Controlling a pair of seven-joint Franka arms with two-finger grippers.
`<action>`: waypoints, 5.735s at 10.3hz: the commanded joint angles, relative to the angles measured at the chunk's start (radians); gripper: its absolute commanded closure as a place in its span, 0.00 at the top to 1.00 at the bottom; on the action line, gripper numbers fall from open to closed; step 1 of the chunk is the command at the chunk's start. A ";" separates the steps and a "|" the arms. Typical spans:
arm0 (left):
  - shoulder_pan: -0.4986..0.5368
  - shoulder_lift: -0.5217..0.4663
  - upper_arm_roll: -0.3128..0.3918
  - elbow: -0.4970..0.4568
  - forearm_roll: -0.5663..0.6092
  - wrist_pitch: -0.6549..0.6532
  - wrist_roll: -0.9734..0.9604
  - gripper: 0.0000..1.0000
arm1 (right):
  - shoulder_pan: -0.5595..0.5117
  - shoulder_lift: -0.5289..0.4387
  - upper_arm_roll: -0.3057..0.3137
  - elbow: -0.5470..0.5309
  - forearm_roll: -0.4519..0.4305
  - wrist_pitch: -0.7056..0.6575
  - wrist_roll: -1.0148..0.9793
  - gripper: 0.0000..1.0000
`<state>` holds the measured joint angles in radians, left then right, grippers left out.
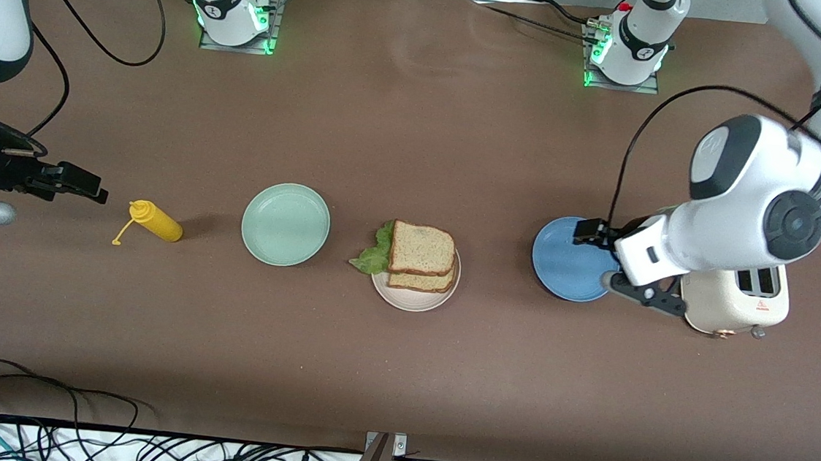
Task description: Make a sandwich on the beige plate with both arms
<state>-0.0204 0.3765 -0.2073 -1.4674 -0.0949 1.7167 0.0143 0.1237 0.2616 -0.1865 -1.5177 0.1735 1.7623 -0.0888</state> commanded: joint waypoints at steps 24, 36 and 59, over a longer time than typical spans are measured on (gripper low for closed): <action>0.034 -0.352 0.092 -0.129 0.078 -0.174 -0.071 1.00 | 0.020 -0.051 0.015 -0.073 -0.080 0.016 0.069 1.00; 0.034 -0.352 0.092 -0.129 0.077 -0.174 -0.070 1.00 | 0.036 -0.047 0.015 -0.056 -0.091 0.025 0.067 1.00; 0.034 -0.350 0.091 -0.129 0.075 -0.174 -0.068 1.00 | -0.107 -0.048 0.142 -0.006 -0.143 0.009 0.047 1.00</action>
<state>0.0043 0.0111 -0.1091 -1.6308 -0.0009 1.5681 -0.0526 0.0192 0.2252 -0.0524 -1.5255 0.0339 1.7795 -0.0380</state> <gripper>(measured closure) 0.000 0.000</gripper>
